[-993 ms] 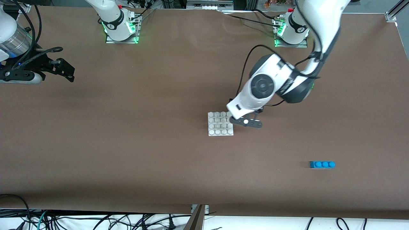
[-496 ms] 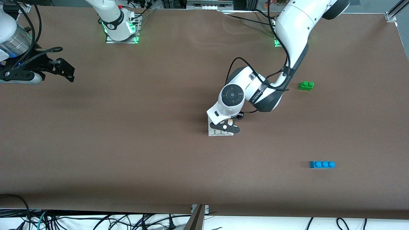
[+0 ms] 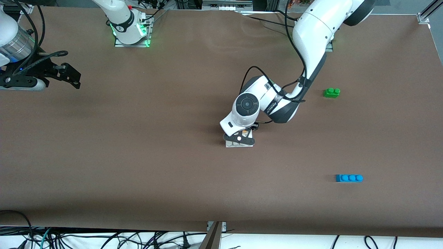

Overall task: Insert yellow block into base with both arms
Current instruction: 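Carry the yellow block over the white base plate with the left gripper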

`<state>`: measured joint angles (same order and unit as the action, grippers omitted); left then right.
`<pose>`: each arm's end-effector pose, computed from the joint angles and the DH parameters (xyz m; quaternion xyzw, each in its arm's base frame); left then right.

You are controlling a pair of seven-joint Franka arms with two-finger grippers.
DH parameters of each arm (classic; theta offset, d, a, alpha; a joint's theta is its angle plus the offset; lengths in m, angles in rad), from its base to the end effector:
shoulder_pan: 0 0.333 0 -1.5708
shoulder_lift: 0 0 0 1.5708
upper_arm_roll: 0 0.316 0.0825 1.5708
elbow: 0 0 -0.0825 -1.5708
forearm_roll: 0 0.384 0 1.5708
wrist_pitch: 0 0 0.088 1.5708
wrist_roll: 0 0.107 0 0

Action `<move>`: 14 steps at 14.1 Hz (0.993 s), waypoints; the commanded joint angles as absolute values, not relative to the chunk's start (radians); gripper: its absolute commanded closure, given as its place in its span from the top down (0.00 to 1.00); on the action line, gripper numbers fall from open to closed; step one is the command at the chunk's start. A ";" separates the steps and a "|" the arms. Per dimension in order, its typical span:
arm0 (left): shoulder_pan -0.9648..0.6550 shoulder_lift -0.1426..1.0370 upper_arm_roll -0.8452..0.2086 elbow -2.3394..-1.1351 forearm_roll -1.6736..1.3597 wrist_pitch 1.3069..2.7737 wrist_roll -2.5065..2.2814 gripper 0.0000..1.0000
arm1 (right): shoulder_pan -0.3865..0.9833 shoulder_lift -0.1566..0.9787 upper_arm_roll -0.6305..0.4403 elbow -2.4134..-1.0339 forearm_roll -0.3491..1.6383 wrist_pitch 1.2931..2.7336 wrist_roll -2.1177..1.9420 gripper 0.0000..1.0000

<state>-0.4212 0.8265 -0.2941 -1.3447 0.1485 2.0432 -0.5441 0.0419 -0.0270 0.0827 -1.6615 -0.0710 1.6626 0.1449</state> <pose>0.5837 -0.4353 0.2371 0.9945 -0.0822 -0.0642 0.0091 0.5499 0.0624 0.6047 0.9992 -0.0074 0.0188 0.0343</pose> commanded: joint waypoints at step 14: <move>-0.462 0.874 -0.261 -1.316 0.192 2.069 -0.638 0.20 | 0.038 -0.028 0.069 -1.666 0.037 1.718 0.143 0.99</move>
<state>-0.4443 0.8454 -0.2709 -1.3432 0.1568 2.0646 -0.6182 0.0417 -0.0221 0.0707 -1.6628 0.0243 1.7148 0.1459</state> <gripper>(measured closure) 0.326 0.009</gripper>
